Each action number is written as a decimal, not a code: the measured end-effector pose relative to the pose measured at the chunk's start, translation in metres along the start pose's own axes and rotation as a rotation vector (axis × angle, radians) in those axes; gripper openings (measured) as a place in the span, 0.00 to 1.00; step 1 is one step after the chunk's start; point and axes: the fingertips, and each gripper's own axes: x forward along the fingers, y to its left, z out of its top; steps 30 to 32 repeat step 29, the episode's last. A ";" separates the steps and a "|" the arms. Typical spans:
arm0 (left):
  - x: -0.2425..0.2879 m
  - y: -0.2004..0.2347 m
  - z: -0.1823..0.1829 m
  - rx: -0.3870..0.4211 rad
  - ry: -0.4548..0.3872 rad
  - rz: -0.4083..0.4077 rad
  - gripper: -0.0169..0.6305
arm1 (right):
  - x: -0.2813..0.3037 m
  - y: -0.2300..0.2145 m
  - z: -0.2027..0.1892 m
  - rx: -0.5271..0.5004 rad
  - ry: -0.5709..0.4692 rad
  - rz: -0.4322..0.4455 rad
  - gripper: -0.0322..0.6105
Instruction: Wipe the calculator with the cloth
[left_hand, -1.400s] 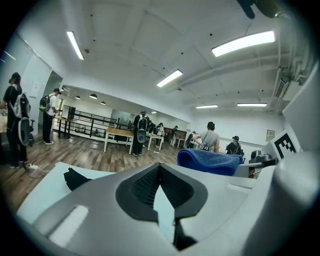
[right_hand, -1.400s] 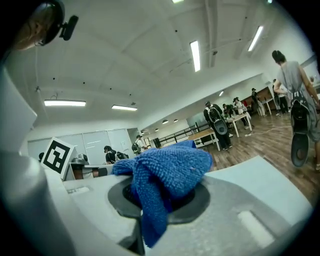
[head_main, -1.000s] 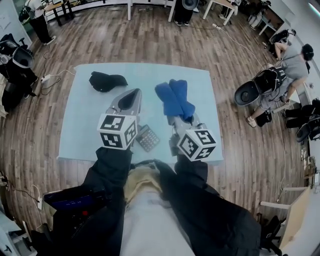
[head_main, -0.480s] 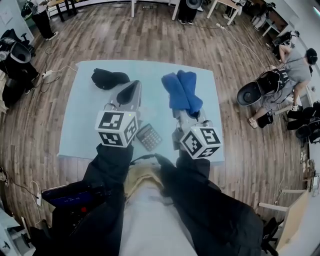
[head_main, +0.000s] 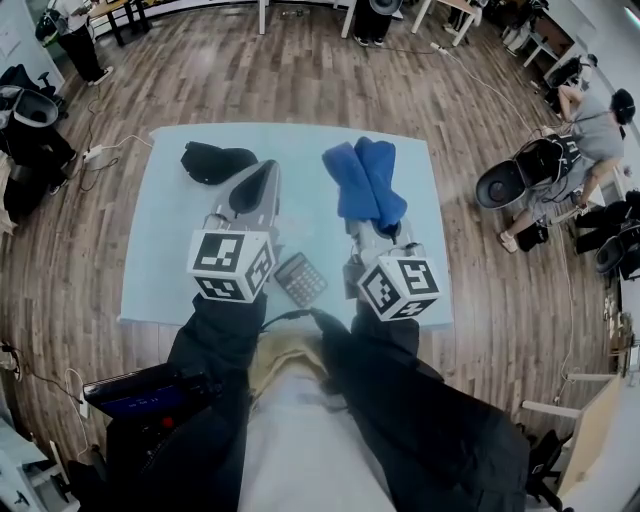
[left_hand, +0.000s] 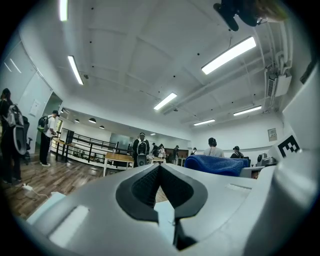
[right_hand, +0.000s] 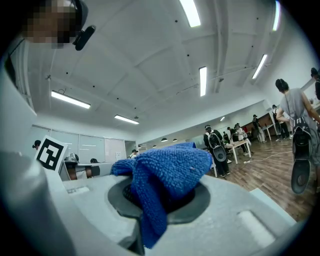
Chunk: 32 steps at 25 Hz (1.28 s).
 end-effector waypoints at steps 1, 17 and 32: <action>0.003 0.003 0.002 0.004 -0.004 -0.005 0.03 | 0.005 -0.001 0.000 -0.002 0.000 -0.004 0.16; 0.036 -0.001 -0.013 0.006 0.045 -0.068 0.03 | 0.016 -0.029 0.006 -0.007 -0.023 -0.056 0.16; 0.042 -0.007 -0.032 0.007 0.118 -0.099 0.03 | 0.018 -0.029 0.006 0.002 -0.018 -0.040 0.16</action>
